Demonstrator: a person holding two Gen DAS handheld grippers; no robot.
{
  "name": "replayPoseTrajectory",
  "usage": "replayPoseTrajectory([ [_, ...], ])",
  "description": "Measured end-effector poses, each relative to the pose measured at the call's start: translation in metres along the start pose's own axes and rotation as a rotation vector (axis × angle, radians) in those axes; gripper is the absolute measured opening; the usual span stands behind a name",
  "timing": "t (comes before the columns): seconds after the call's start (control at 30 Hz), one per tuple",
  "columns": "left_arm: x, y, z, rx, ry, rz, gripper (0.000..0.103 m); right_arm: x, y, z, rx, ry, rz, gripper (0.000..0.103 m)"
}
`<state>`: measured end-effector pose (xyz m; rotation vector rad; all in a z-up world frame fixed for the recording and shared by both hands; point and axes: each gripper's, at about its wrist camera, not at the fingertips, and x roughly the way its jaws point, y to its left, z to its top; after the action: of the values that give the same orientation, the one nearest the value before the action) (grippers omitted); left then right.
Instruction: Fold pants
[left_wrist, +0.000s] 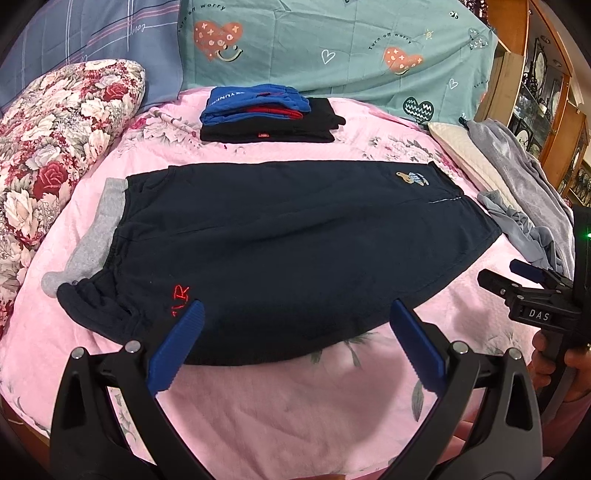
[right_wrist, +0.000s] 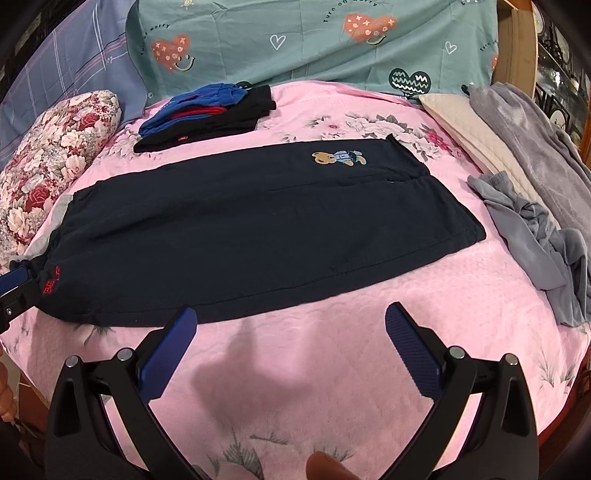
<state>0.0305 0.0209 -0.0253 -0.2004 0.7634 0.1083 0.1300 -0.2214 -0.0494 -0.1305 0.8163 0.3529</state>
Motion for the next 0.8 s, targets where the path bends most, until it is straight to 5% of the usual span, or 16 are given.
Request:
replayPoseTrajectory([
  [0.4, 0.028, 0.014, 0.008, -0.028, 0.051, 0.008, 0.101, 0.021, -0.001, 0.014, -0.049, 0.031, -0.015, 0.102],
  [0.67, 0.043, 0.030, 0.012, -0.053, 0.066, 0.018, 0.101, 0.018, -0.150, 0.028, 0.327, 0.079, -0.167, 0.102],
  [0.8, 0.054, 0.037, 0.015, -0.070, 0.088, 0.019, 0.101, 0.042, -0.202, 0.034, 0.473, 0.126, -0.128, 0.101],
])
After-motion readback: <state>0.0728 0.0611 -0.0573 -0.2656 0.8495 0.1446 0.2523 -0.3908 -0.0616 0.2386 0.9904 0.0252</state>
